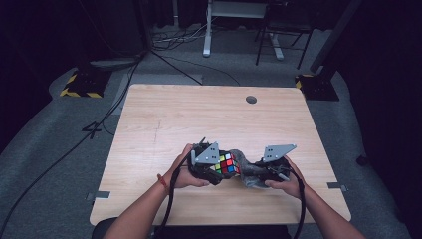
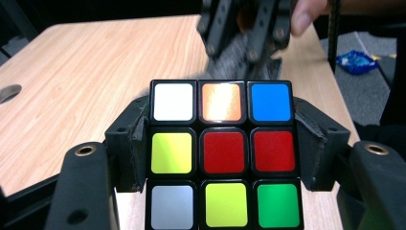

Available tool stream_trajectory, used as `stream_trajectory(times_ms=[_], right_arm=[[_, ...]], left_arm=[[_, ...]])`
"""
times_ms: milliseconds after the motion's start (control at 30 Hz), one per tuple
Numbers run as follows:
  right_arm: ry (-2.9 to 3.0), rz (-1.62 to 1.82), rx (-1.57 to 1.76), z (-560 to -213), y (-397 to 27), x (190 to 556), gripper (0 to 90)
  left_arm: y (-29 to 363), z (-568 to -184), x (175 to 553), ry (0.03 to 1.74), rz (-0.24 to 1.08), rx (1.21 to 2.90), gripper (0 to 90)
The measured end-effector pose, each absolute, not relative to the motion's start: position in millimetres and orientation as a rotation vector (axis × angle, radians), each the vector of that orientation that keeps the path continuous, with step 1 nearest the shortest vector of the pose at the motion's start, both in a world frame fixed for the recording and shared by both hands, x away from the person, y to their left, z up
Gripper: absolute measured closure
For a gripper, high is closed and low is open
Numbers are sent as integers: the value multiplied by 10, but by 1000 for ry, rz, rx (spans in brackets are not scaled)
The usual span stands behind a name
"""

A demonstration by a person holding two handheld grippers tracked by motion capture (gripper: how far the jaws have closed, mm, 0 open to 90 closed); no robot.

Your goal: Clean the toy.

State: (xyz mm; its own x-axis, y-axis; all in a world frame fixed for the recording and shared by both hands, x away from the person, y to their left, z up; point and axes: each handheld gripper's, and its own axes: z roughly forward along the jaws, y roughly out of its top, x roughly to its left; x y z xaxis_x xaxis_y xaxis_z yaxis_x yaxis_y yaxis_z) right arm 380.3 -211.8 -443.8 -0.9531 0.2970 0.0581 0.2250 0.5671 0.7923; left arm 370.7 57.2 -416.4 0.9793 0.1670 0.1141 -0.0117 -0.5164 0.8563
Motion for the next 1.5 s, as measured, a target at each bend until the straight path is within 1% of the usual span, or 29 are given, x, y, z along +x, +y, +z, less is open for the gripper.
stream_trajectory(times_ms=[200,400,600,800,933,1167,1233,1300,1500], right_arm=[[2754,1455,435,-4447,-2122,3801,764],[2703,1723,450,-4426,-2223,3837,765],[2610,1823,418,-4257,-2298,3784,767],[2582,1735,373,-4202,-2252,3703,766],[2568,1701,379,-4180,-2240,3691,767],[2671,1533,448,-4348,-2174,3776,766],[2692,1474,450,-4380,-2139,3775,765],[2679,1485,436,-4374,-2134,3759,765],[2539,1633,439,-4193,-2215,3688,765]], left_arm=[[558,-4177,3664,82,241,2093,335],[657,-4171,3739,119,165,2014,328],[581,-4241,3698,115,209,2107,329],[496,-4293,3694,106,232,2171,332],[511,-4263,3695,105,264,2167,335],[601,-4153,3694,110,282,2116,337],[626,-4143,3704,111,260,2102,337],[620,-4166,3699,108,257,2111,337],[482,-4265,3660,70,222,2162,336]])
